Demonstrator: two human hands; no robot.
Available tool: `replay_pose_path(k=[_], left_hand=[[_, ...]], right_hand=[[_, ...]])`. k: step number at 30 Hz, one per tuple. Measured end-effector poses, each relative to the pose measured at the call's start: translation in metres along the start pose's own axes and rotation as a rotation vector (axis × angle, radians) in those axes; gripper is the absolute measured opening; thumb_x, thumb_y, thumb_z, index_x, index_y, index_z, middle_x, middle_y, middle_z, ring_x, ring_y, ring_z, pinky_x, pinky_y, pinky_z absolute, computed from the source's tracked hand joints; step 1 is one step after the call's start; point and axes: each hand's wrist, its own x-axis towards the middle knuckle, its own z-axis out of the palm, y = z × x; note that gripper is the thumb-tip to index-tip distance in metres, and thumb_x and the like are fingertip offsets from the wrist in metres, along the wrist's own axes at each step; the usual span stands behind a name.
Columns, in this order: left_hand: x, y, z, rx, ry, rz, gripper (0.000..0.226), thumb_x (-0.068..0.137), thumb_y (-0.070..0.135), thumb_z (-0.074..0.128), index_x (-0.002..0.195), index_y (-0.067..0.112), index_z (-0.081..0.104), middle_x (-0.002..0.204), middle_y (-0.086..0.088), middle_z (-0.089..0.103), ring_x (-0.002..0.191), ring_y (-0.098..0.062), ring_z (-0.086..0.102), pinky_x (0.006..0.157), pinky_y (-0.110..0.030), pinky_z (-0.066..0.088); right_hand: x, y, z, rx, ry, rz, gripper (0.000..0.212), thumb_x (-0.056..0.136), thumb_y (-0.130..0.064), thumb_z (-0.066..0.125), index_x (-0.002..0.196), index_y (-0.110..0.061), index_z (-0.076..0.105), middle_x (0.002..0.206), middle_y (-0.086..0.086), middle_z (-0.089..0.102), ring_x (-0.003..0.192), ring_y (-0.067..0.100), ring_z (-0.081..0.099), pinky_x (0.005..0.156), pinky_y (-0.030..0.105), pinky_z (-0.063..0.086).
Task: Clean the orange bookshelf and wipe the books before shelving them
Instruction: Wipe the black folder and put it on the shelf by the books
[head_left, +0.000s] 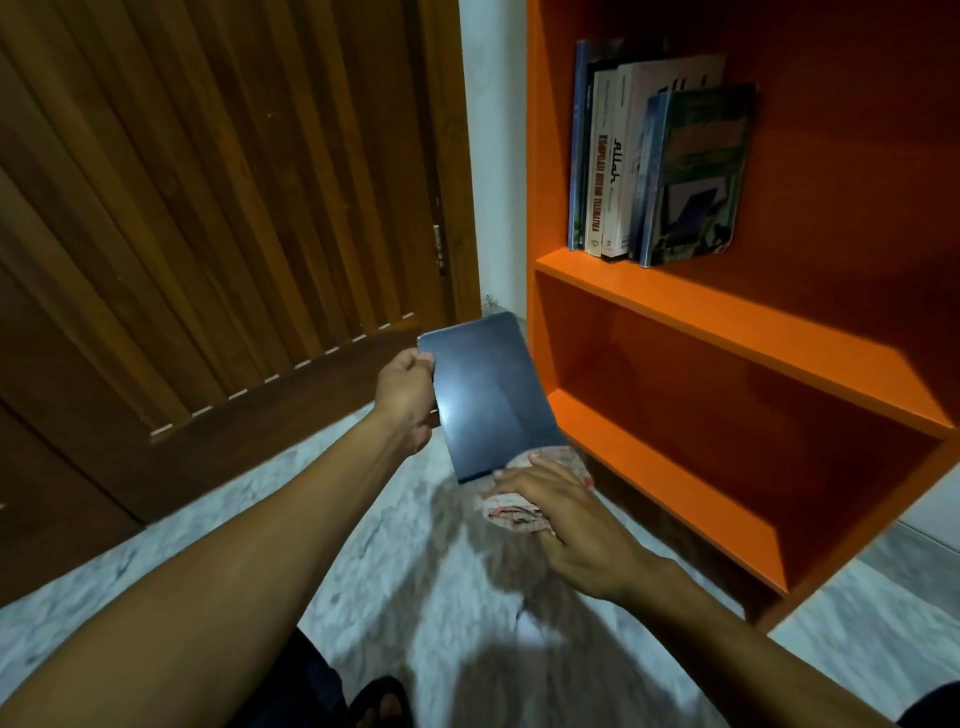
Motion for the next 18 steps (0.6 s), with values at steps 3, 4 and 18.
replay_pose_path(k=[3,4,18], left_hand=[[0.001,0.002,-0.008,-0.013,0.005,0.004,0.027,0.108,0.024,0.035,0.107,0.016,0.061,0.100,-0.008,0.065,0.086,-0.023,0.063,0.076,-0.039,0.055],[0.002,0.003,-0.011,-0.003,0.004,0.016,0.027,0.108,0.024,0.036,0.108,0.015,0.061,0.097,-0.007,0.065,0.082,-0.022,0.062,0.070,-0.035,0.053],[-0.007,-0.009,0.013,0.143,-0.177,0.042,0.032,0.106,0.022,0.042,0.076,0.018,0.052,0.065,-0.003,0.049,0.052,-0.014,0.042,0.045,-0.018,0.032]], right_hand=[[-0.004,-0.002,-0.009,0.127,0.054,0.110,0.052,0.076,-0.003,0.039,0.116,-0.030,0.059,0.108,-0.010,0.064,0.102,-0.001,0.056,0.088,0.020,0.045],[-0.003,-0.006,-0.016,0.211,0.081,0.145,0.053,0.075,0.000,0.039,0.113,-0.032,0.057,0.101,-0.014,0.063,0.094,-0.007,0.057,0.078,0.010,0.043],[0.030,-0.001,-0.022,-0.104,0.283,0.100,0.086,0.066,0.005,0.033,0.142,-0.035,0.045,0.158,-0.013,0.023,0.149,-0.001,0.005,0.123,0.050,-0.001]])
